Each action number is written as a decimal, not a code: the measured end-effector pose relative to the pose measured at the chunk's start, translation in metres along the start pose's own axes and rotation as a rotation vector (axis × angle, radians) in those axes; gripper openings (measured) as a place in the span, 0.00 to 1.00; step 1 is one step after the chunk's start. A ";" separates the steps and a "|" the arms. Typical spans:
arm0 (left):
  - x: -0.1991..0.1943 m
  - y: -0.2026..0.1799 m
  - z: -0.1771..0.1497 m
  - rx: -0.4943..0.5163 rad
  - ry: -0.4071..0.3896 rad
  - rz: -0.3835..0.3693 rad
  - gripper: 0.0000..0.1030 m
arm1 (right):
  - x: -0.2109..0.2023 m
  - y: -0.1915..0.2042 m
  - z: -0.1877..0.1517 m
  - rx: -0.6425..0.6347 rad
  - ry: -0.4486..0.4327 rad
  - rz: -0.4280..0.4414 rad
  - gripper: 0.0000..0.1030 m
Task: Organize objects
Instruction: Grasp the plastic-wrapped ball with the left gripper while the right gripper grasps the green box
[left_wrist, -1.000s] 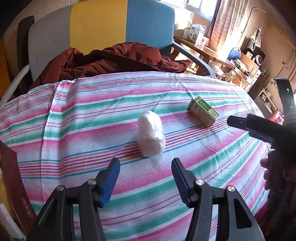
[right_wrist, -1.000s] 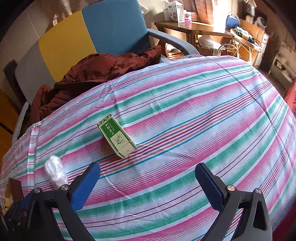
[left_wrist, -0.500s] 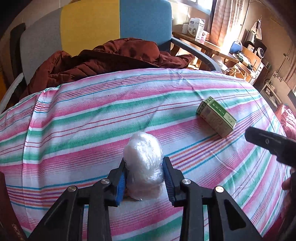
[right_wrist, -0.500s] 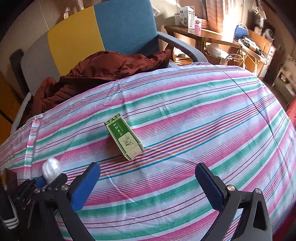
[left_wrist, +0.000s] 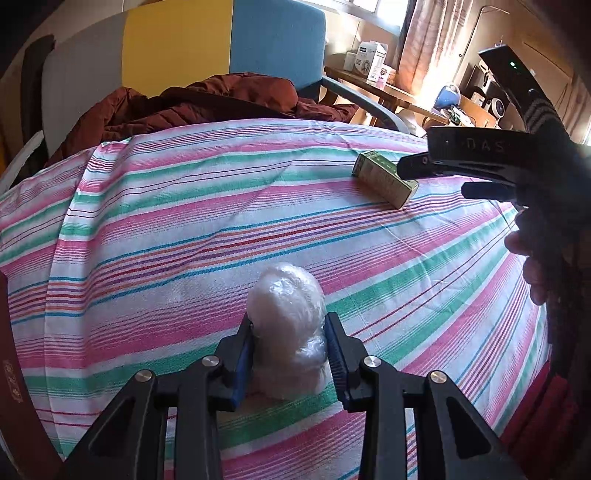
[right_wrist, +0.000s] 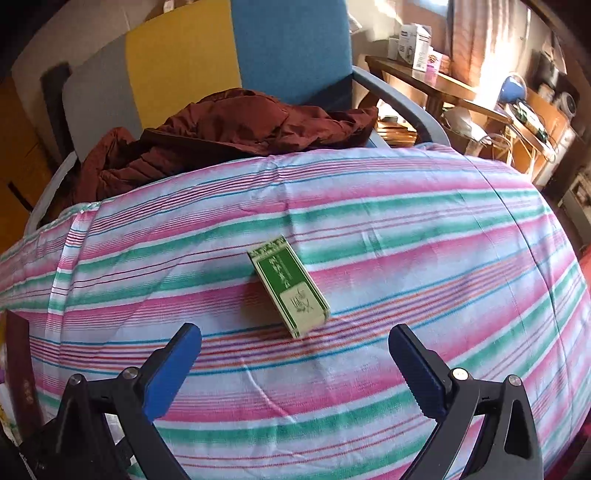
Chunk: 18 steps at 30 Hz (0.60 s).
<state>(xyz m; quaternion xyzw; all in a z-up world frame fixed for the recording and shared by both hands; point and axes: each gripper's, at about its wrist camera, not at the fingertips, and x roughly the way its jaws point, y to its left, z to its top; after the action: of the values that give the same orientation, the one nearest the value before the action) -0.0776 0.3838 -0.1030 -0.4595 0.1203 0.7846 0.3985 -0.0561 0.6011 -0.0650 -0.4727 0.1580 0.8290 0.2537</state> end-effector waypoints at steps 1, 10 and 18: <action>0.001 0.002 0.002 -0.004 -0.001 -0.005 0.35 | 0.007 0.003 0.006 -0.014 0.006 -0.016 0.99; 0.006 0.002 0.002 0.010 -0.003 -0.003 0.36 | 0.057 0.009 0.023 -0.051 0.118 -0.053 0.31; 0.004 0.002 -0.002 0.035 -0.013 -0.001 0.35 | 0.008 0.032 -0.033 -0.110 0.175 0.062 0.30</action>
<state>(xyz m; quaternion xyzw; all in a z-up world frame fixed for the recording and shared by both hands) -0.0790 0.3836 -0.1073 -0.4475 0.1311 0.7851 0.4077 -0.0542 0.5598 -0.0878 -0.5513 0.1481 0.7995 0.1871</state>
